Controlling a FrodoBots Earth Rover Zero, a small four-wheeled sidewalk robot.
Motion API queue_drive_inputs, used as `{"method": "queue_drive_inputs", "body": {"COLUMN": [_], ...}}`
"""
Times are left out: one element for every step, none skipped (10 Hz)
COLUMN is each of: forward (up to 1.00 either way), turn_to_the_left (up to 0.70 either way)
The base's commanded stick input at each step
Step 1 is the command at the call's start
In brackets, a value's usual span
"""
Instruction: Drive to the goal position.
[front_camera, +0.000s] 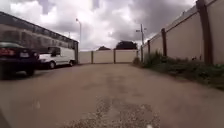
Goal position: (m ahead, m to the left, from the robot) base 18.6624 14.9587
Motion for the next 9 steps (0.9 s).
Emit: {"method": "queue_drive_inputs", "body": {"forward": [0.50,0.50,0.50,0.50,0.50,0.50,0.50,0.50,0.50], "turn_to_the_left": [0.00,0.00,0.00,0.00,0.00,0.00,0.00,0.00,0.00]}}
